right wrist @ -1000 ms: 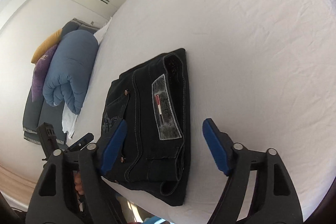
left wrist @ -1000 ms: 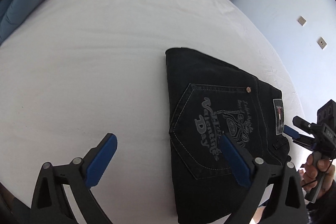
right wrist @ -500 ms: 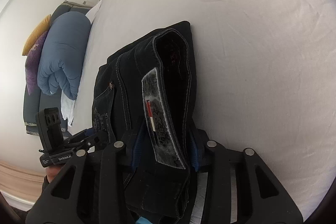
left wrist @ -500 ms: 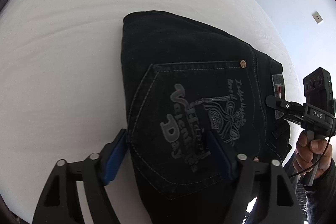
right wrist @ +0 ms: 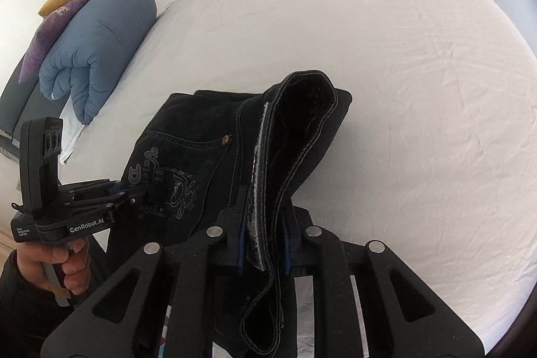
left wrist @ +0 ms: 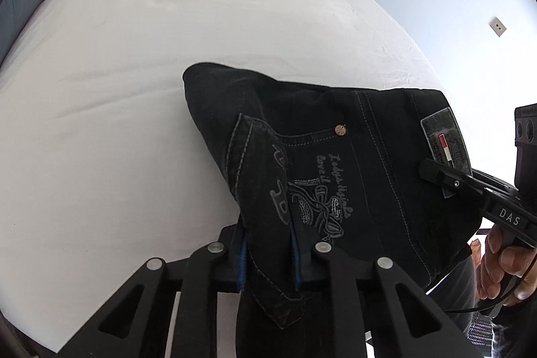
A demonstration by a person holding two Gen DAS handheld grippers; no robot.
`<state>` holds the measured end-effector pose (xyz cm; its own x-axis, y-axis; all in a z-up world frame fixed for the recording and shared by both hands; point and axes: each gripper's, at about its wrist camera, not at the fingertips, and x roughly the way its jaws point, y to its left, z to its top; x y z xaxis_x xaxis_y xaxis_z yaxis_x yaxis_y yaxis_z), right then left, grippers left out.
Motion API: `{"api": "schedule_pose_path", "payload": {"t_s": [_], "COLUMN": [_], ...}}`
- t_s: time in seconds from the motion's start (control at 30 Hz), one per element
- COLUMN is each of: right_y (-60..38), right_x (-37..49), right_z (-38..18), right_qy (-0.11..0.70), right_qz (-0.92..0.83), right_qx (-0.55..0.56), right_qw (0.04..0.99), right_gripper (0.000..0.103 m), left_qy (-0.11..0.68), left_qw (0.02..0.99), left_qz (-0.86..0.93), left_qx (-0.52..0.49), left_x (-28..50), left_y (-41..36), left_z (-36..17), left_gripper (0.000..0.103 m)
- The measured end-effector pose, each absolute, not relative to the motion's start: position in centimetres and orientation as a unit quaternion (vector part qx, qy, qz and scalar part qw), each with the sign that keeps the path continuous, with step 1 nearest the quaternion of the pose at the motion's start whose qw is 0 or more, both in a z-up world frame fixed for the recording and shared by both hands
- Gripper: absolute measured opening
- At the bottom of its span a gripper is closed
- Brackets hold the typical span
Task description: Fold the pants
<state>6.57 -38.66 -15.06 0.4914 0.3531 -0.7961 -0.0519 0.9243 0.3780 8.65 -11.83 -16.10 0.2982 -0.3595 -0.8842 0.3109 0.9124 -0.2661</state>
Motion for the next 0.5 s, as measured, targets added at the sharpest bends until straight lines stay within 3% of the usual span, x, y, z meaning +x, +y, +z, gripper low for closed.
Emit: {"api": "schedule_pose_path", "payload": {"t_s": [0.27, 0.5], "right_y": [-40.6, -44.3], "right_x": [9.9, 16.5], "right_z": [-12.0, -14.1], "right_qy": [0.455, 0.457], "right_qz": [0.130, 0.136], "right_qx": [0.152, 0.191], "right_qw": [0.868, 0.858], "right_gripper": [0.014, 0.014], "left_qy": [0.514, 0.521], "left_qw": [0.831, 0.829], "left_qz": [-0.211, -0.201], "left_qx": [0.003, 0.005], "left_x": [12.0, 15.2], "left_y": [-13.3, -15.0], "left_z": [-12.6, -15.2], "left_gripper": [0.020, 0.021]}}
